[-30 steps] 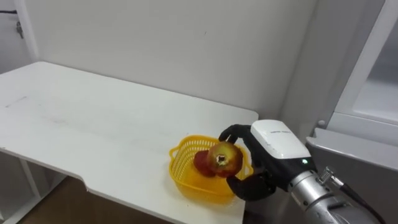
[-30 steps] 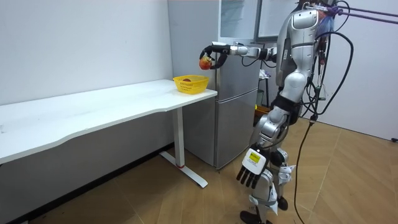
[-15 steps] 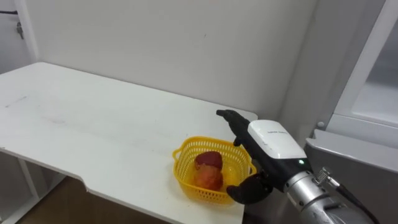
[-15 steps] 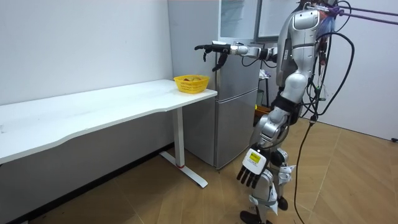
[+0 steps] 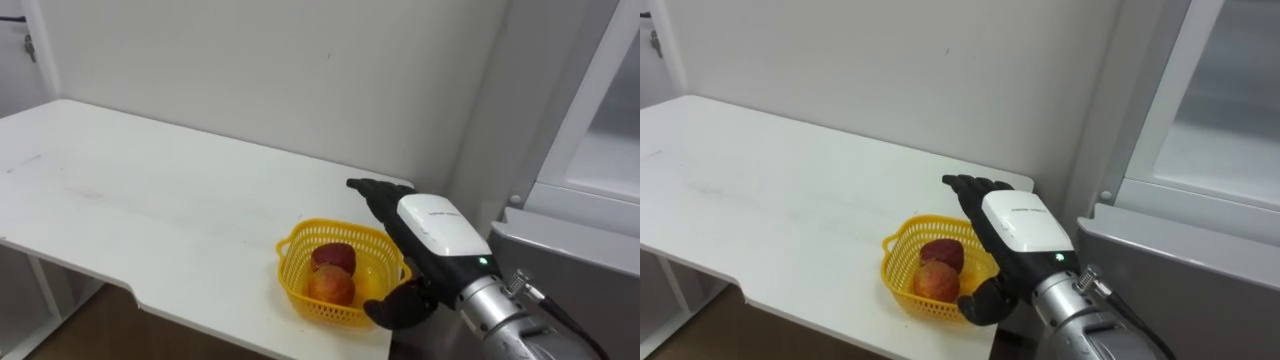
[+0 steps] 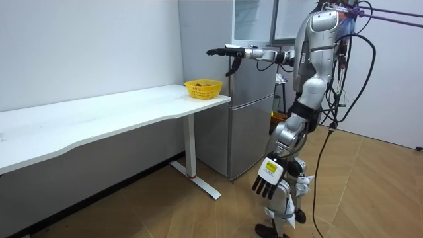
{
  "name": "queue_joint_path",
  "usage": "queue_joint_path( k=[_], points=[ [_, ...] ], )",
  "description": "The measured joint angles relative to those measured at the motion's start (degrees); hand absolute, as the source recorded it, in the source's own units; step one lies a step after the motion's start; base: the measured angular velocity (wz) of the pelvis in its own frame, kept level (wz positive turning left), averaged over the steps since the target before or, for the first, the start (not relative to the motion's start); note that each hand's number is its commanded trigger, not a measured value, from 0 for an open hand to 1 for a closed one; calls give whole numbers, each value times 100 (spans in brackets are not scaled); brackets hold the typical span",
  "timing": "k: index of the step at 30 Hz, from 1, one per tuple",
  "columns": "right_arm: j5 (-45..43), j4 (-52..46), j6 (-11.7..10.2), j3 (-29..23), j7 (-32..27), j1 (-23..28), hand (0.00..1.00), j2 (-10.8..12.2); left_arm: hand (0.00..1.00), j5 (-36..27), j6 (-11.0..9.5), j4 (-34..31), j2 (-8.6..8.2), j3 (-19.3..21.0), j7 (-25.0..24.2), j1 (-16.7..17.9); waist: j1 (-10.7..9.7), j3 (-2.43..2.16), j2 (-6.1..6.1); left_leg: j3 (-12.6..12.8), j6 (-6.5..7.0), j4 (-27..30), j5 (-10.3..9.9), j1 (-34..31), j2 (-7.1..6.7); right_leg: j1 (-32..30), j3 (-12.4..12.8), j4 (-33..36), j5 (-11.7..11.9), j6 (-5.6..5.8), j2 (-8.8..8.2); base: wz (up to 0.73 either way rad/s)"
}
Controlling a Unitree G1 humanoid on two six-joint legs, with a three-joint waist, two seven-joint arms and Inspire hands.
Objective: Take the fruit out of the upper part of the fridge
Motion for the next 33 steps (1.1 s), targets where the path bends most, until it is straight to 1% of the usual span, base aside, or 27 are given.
queue_joint_path(
  k=[5, 6, 7, 12, 15, 17, 18, 19, 20, 21, 22, 23, 25, 26, 27, 28, 32, 33],
  points=[
    [54, 0, -1, 0, 0, 0, 0, 1, 0, 5, 0, 0, -2, 0, 0, -4, 3, 8, 3, 0, 0, -3, 0, 0, 0, 1, 8, -1, 0, 0, 2, 0],
    [106, 0, -1, 0, -1, 1, 0, 1, 0, 5, 0, 0, -3, 0, 0, -3, -3, 20, 22, 2, 0, -3, 0, 6, 0, 1, 14, -1, 0, 0, 2, 0],
    [158, 0, -2, 0, -1, 1, 0, 1, 0, 3, 0, 0, -3, 0, 2, -4, -8, 20, 20, 3, 0, -3, 0, 8, 0, 1, 18, -1, 0, 0, 2, 0],
    [682, -43, -8, -13, -12, 1, 0, 32, 0, -41, 0, 4, -13, -7, 19, -6, -14, 19, 19, 8, 1, -4, -1, 15, 1, -9, 68, 1, 0, 0, 6, -1],
    [809, -97, -21, -169, -24, 1, 0, 53, 0, -40, -11, 93, -38, -6, 97, -34, -50, 21, 22, 6, 1, 2, 0, 15, -2, -3, 73, 2, 0, 0, 5, 0],
    [868, -174, -22, -299, -138, 1, 0, 56, 0, -39, -9, 134, -38, -1, 108, -15, -61, 24, 30, 8, 2, 2, 0, 16, -3, 0, 76, 2, 0, 0, 6, 0],
    [851, -286, -21, -389, -207, 4, 0, 74, 0, -29, -10, 148, -48, -1, 119, 14, -88, 28, 37, 16, 1, -1, 0, 15, 0, -2, 81, 2, 0, 0, 8, 0],
    [798, -429, -22, -478, -305, 6, 0, 169, 0, 1, -13, 206, -62, 2, 141, 45, -131, 30, 59, 28, 1, -6, -1, 18, 4, -4, 96, 0, 0, 0, 13, -4],
    [794, -515, -24, -518, -360, 11, 0, 235, 0, -1, -5, 237, -71, 2, 152, 61, -156, 45, 99, 42, 1, -7, -1, 22, 9, -10, 107, -3, 0, 0, 15, -7],
    [830, -733, -48, -607, -472, 38, 0, 351, 0, -7, -4, 239, -101, 1, 191, 106, -188, 33, 102, 59, 2, -10, -3, 27, 10, -15, 137, -6, 0, 0, 18, -8],
    [917, -905, -123, -665, -599, 44, 0, 450, 0, -32, -5, 239, -136, -2, 226, 143, -233, 24, 142, 76, 4, -14, -4, 30, 10, -21, 151, -6, 0, 0, 17, -7],
    [976, -983, -162, -670, -676, 44, 0, 477, 0, -53, -7, 238, -149, -4, 230, 154, -273, 11, 147, 79, 5, -15, -4, 36, 8, -20, 154, -6, 0, 0, 15, 0],
    [1239, -1216, -384, -667, -953, 54, 0, 513, 0, -69, -31, 237, -158, -7, 279, 160, -334, 2, 205, 99, 4, -9, -3, 108, 12, 12, 163, -6, 1, -1, 16, -5],
    [1280, -1241, -448, -667, -1032, 66, 0, 513, 0, -69, -41, 236, -159, -5, 307, 160, -343, -12, 220, 103, 4, -10, -3, 113, 14, 19, 163, -7, 1, -1, 18, -5],
    [1341, -1303, -518, -669, -1188, 111, 0, 513, 0, -69, -80, 227, -164, -5, 360, 163, -382, -48, 232, 104, 4, -14, -2, 121, 14, 31, 165, -8, 1, -1, 17, 0],
    [1340, -1353, -572, -670, -1329, 148, 0, 512, 0, -72, -140, 227, -172, 0, 394, 163, -436, -54, 243, 103, 4, -25, -2, 131, 12, 56, 162, -8, 1, -1, 15, 0],
    [1355, -1581, -705, -788, -1616, 374, 0, 509, 0, -72, -206, 228, -186, 0, 397, 169, -544, -64, 254, 130, 4, -100, -2, 212, 10, 102, 170, -13, 0, 0, 14, -4],
    [1433, -1618, -803, -878, -1690, 464, 0, 511, 0, -76, -224, 232, -189, -1, 395, 175, -571, -73, 265, 147, 4, -107, -2, 237, 11, 107, 186, -14, 1, 0, 15, -8]
  ],
)
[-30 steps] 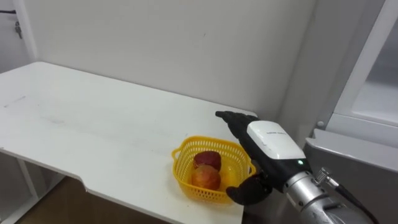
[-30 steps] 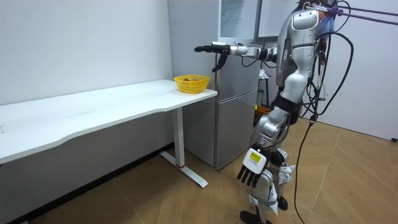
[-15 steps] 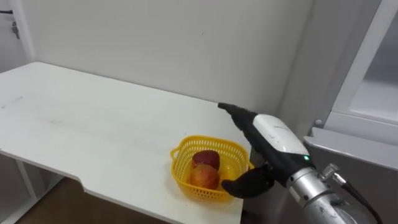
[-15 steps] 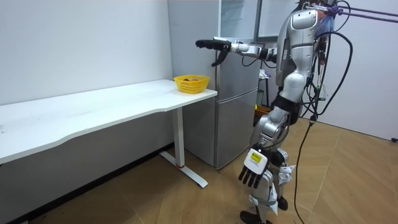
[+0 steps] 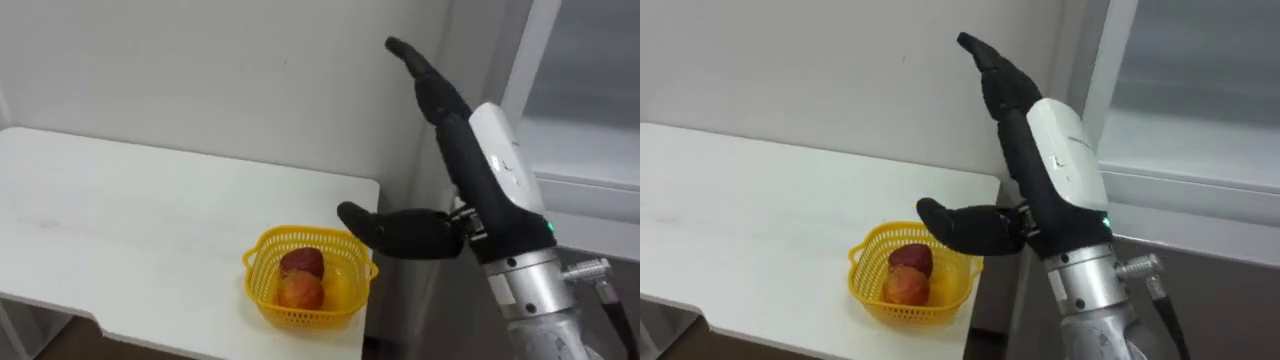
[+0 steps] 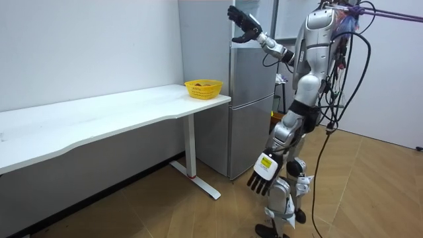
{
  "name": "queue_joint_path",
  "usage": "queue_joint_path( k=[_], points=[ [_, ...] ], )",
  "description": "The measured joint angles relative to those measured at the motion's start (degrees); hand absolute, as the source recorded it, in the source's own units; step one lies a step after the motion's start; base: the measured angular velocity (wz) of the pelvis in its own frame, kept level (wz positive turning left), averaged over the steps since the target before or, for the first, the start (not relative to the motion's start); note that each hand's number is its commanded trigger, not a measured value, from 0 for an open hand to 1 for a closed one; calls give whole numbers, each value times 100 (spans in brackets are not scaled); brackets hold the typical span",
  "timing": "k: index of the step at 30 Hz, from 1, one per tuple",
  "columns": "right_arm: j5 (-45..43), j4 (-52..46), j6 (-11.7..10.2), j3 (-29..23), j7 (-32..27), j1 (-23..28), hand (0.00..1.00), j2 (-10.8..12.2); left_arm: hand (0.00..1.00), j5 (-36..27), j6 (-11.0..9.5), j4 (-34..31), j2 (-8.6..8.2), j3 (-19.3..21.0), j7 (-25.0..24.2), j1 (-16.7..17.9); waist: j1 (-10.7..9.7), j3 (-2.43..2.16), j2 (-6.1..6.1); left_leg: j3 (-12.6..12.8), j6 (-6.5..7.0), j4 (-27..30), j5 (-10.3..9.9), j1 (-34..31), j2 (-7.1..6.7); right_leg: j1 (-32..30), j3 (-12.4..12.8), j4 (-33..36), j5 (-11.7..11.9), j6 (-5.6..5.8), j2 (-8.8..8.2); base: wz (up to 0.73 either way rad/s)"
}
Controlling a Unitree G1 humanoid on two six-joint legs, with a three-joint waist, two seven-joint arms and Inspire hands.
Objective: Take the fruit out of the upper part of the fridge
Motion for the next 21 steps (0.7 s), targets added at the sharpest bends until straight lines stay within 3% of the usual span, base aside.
queue_joint_path(
  k=[2, 4, 13, 16, 21],
  points=[
    [162, -80, -36, -91, -110, 94, 0, 2, 0, 1, -13, 30, 3, -1, -6, 9, -65, -10, -15, 19, 0, -1, 0, 63, -1, 27, 27, 5, 0, 0, 0, -10],
    [249, -176, -155, -271, -270, 254, 0, 14, 0, 6, -25, 65, 4, 2, -9, 21, -126, 22, 34, 50, 2, -4, -1, 98, -1, 48, 71, 6, 2, 1, 2, -10],
    [502, -669, -536, -894, -781, 1418, 0, 164, 0, 8, -145, 186, -7, 23, 76, 190, -490, -20, 123, 210, 0, -29, -13, 156, 32, 15, 226, 13, 7, -4, 29, -9],
    [612, -660, -627, -1062, -946, 1501, 0, 175, 0, 10, -176, 235, -54, 30, 146, 178, -607, -24, 199, 269, -4, -91, -17, 185, 38, 1, 297, 17, 11, -4, 36, -12],
    [629, -579, -726, -1354, -1165, 1787, 0, 189, 0, -103, -234, 235, -93, 4, 244, 155, -713, -16, 223, 373, -12, -144, -16, 251, 68, 2, 379, -1, 13, -7, 66, -10]
  ],
)
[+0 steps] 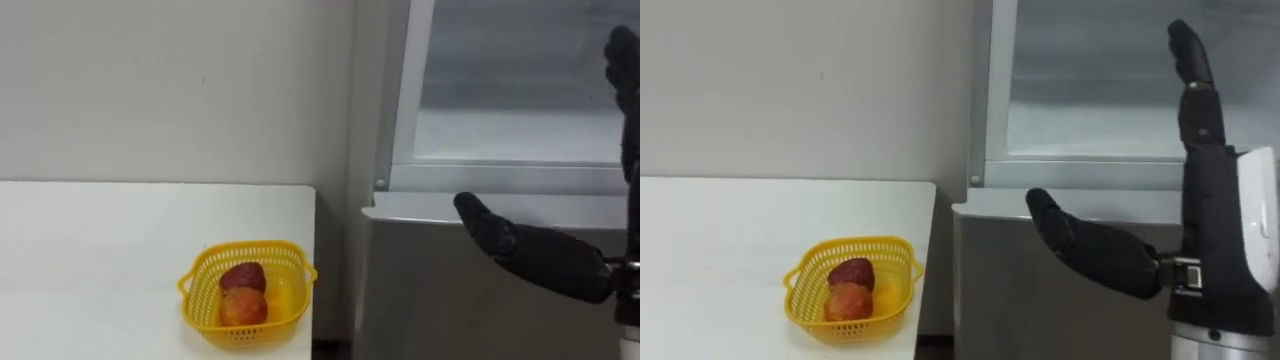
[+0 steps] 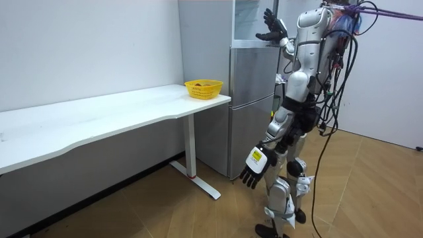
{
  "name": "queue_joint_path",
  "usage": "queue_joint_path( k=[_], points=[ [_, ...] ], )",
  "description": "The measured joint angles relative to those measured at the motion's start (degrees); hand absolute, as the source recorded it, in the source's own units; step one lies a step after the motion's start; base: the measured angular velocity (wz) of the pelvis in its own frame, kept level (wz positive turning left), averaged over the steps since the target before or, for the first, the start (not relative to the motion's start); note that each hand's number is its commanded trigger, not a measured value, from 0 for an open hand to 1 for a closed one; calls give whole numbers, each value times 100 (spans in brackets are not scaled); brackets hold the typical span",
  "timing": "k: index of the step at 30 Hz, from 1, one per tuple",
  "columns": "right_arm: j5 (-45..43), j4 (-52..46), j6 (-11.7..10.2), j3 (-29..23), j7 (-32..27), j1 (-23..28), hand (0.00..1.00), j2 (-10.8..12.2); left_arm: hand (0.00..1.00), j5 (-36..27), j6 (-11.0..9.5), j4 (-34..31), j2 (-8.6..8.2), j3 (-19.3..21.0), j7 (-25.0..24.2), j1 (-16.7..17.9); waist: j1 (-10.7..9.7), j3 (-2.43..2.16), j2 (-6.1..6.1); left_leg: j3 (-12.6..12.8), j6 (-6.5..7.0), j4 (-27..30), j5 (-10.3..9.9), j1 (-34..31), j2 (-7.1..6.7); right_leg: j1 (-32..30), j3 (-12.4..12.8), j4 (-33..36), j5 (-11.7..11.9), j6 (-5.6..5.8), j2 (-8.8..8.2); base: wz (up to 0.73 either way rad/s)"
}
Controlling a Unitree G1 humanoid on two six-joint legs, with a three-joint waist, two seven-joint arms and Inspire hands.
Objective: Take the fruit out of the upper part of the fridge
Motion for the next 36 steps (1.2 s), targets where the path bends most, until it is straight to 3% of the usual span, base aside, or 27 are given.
queue_joint_path(
  k=[8, 16, 20, 27, 36],
  points=[
    [39, 437, 11, -53, -422, 284, 0, 62, 0, -218, -29, 5, -2, -60, 79, 26, -121, 5, -14, 136, -13, -50, -7, 26, 11, -30, 91, -108, 3, -1, 28, -5],
    [-21, 930, 48, -57, -420, 726, 0, 94, 0, -223, -25, -31, -17, 9, -37, -47, -112, 37, 95, 250, -25, -93, -15, -12, 22, -138, 155, -106, -1, 4, 38, -4],
    [-30, 1139, 50, -57, -558, 747, 0, 95, 0, -221, -25, -80, -19, 20, -43, -51, -112, 11, 112, 270, -25, -104, -15, -24, 22, -170, 209, -97, 0, 4, 43, -3],
    [-28, 1715, 47, 11, -660, 985, 0, 196, 0, -282, -26, -148, 8, 19, -14, -11, -97, -17, 37, 281, -25, -102, -15, 76, 19, -93, 231, -96, -2, 7, 40, 0],
    [85, 2573, 228, -12, -678, 1213, 0, 324, 0, -591, -13, -224, -7, 15, -2, 109, -120, -13, 79, 301, -26, -113, -17, 124, 19, -98, 242, -94, -4, 8, 42, 0]
  ],
)
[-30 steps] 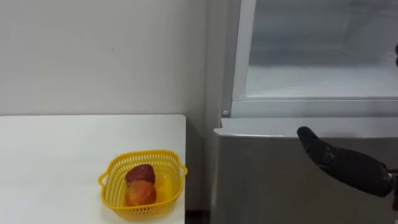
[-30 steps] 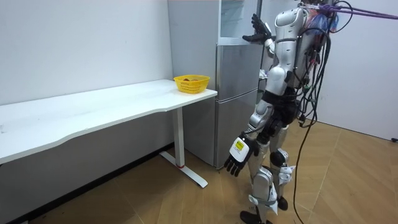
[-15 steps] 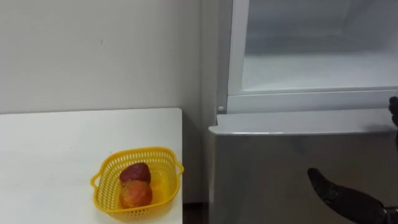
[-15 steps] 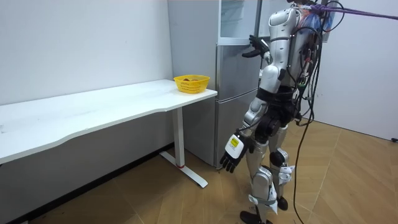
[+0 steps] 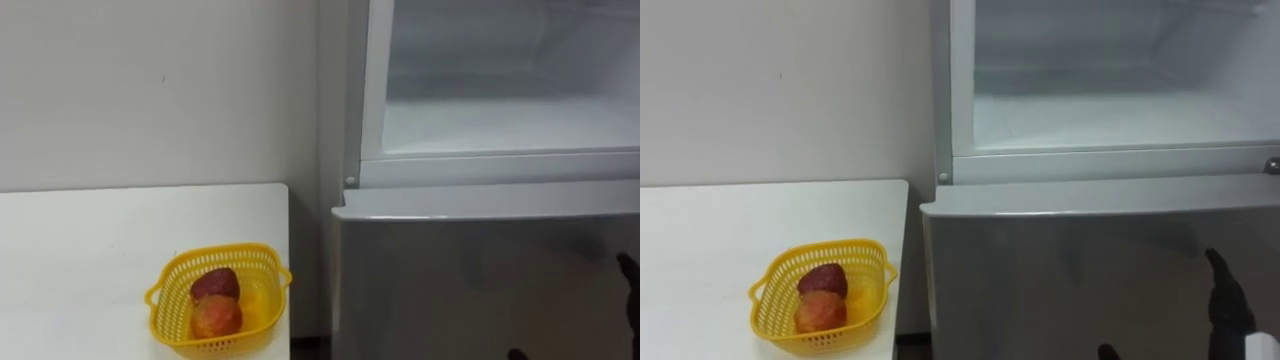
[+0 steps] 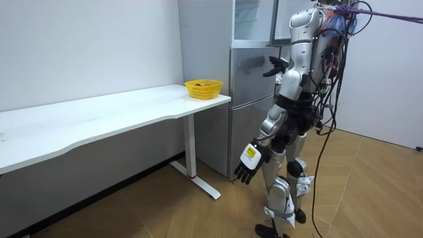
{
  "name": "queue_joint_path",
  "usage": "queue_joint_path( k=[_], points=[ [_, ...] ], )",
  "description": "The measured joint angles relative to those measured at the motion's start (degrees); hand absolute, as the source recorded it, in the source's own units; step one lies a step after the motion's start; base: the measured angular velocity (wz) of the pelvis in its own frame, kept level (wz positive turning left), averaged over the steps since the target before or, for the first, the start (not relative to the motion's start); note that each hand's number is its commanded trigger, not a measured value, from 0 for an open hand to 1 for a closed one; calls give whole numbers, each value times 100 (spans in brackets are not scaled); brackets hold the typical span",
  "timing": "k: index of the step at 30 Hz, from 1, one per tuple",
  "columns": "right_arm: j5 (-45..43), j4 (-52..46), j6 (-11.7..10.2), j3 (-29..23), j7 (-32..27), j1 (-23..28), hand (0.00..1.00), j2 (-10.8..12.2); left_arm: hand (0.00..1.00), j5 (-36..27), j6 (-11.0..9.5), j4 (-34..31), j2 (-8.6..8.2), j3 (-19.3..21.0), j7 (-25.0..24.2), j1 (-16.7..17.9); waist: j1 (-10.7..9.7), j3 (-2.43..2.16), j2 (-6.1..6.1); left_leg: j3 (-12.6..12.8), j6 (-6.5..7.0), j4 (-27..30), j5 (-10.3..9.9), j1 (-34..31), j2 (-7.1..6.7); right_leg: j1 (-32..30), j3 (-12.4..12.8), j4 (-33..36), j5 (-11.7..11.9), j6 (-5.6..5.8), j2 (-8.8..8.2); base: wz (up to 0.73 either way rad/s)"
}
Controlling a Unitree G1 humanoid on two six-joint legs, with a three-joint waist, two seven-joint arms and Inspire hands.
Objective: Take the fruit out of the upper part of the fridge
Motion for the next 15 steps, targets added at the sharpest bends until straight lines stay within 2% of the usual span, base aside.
queue_joint_path(
  k=[3, 6, 9, 12, 15],
  points=[
    [104, 161, 48, -29, 2, 65, 0, 154, 0, -157, 7, -22, -6, 12, 4, 58, -21, -1, 12, 0, 0, -26, 0, -10, -4, -9, -3, -17, 0, 0, 0, 0],
    [167, 343, 62, -32, 8, 169, 0, 178, 0, -192, 86, -116, -22, 94, -5, 105, -22, -2, 29, -2, 0, -42, 0, -16, -9, -14, 4, -28, -4, 6, -1, 0],
    [241, 654, 63, -30, -25, 229, 0, 262, 0, -307, 88, -209, -43, 167, 4, 108, -31, -12, 50, -5, -1, -41, 1, -38, -9, -5, 5, -20, -4, 7, 0, 0],
    [356, 1004, 177, -23, -39, 267, 0, 323, 0, -369, 86, -248, -80, 166, 55, 111, -32, -32, 86, -8, 0, -39, 1, -36, -12, -5, 5, -10, -5, 7, -2, 0],
    [431, 1367, 180, -19, -60, 265, 0, 331, 0, -413, 82, -245, -80, 170, 73, 112, -49, -26, 78, -6, -1, -34, 3, -30, -11, 11, 9, -9, -5, 8, -1, 0]
  ],
)
